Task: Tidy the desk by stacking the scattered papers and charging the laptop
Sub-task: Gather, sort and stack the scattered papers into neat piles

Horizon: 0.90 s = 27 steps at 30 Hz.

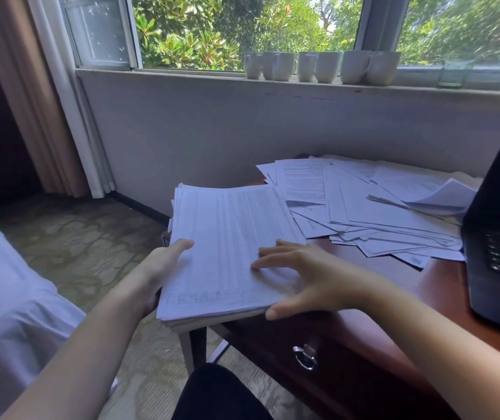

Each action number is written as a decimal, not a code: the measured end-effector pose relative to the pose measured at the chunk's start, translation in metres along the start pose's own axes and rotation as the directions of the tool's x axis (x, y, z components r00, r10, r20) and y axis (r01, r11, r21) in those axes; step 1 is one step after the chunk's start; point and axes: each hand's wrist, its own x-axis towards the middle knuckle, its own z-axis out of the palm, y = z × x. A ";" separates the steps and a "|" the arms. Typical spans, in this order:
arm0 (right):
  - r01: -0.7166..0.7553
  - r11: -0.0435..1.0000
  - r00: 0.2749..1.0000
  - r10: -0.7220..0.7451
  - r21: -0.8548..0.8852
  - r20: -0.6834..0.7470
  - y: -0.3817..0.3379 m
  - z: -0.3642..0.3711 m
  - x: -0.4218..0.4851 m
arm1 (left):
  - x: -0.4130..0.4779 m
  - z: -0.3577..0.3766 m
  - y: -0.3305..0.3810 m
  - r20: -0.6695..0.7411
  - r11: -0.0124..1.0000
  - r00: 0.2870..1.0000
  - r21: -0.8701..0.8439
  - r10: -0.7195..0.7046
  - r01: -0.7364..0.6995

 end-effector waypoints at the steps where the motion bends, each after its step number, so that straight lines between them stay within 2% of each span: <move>1: 0.000 1.000 1.000 0.000 -0.022 0.005 0.001 0.001 0.000 | 0.000 0.001 0.000 0.000 1.000 1.000 0.000 0.003 -0.003; 4: 0.006 0.999 1.000 -0.007 -0.045 -0.011 0.004 0.004 0.002 | 0.001 0.003 0.002 -0.048 0.998 0.997 -0.001 0.055 -0.055; 8: 0.033 0.998 0.997 -0.036 -0.047 -0.066 0.008 0.006 0.009 | 0.006 0.006 0.005 -0.129 0.974 0.973 0.148 0.189 -0.170; 11: 0.051 0.998 0.997 -0.052 -0.020 -0.060 0.013 0.008 0.015 | 0.013 0.005 0.005 -0.158 0.959 0.957 0.187 0.243 -0.212; 15: 0.001 0.976 1.000 -0.002 0.216 0.008 0.021 -0.008 0.025 | 0.019 0.004 0.005 -0.181 0.963 0.953 0.163 0.243 -0.214; 17: -0.053 0.947 0.995 0.079 0.316 -0.067 0.029 -0.019 0.032 | 0.023 0.002 0.005 -0.158 0.961 0.960 0.189 0.231 -0.200; 18: -0.081 0.950 0.981 0.130 0.303 -0.146 0.036 -0.024 0.038 | 0.026 0.000 0.006 -0.140 0.957 0.965 0.223 0.220 -0.186; 20: -0.212 0.966 0.919 0.248 0.146 -0.308 0.056 -0.031 0.049 | 0.034 -0.007 0.010 -0.121 0.933 0.973 0.331 0.194 -0.145; 22: -0.427 0.904 0.836 0.389 -0.012 -0.387 0.081 -0.037 0.056 | 0.040 -0.011 0.019 -0.132 0.879 0.979 0.471 0.157 -0.078; 24: -0.598 0.800 0.751 0.539 -0.045 -0.381 0.105 -0.039 0.059 | 0.045 -0.009 0.027 -0.159 0.788 0.972 0.614 0.174 -0.041; 27: -0.738 0.674 0.635 0.688 -0.016 -0.351 0.133 -0.033 0.055 | 0.051 0.002 0.031 -0.199 0.642 0.945 0.767 0.261 -0.016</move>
